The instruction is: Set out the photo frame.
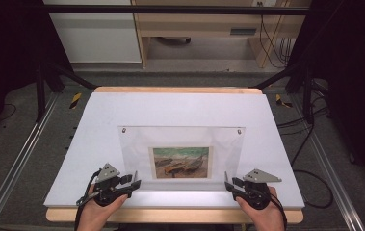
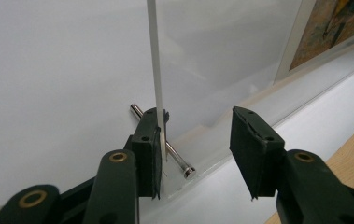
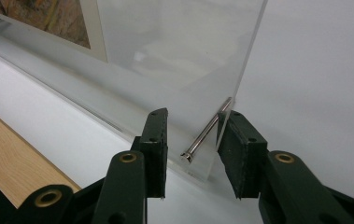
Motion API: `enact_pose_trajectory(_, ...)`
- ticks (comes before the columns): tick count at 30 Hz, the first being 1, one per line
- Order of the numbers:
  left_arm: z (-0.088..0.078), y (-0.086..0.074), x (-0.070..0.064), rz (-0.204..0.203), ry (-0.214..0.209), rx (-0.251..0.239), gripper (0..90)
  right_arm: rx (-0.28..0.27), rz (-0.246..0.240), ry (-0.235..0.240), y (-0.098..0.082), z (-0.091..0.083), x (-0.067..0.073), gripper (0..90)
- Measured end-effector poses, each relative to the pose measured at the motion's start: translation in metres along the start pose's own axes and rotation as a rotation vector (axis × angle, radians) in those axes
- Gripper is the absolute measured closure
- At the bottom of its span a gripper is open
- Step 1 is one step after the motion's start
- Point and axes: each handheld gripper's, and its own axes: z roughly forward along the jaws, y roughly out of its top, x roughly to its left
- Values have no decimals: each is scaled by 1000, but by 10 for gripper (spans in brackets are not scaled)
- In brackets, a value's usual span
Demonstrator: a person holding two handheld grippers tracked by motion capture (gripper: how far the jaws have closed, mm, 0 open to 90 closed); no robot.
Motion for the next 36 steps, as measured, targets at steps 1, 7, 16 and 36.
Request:
enact_pose_trajectory(1, 0, 0, 0, 0, 1, 2, 544, 3, 2, 0, 0, 0, 0, 634)
enact_pose_trajectory(7, 0, -1, -2, 6, 7, 8, 541, 6, -4, 0, 0, 0, 0, 633)
enact_pose_trajectory(16, 0, -2, -4, 27, 15, 26, 539, 23, -3, -6, -2, 0, 3, 634)
enact_pose_trajectory(36, 1, -2, -5, 34, 18, 36, 534, 26, -20, -11, -2, 0, 3, 633)
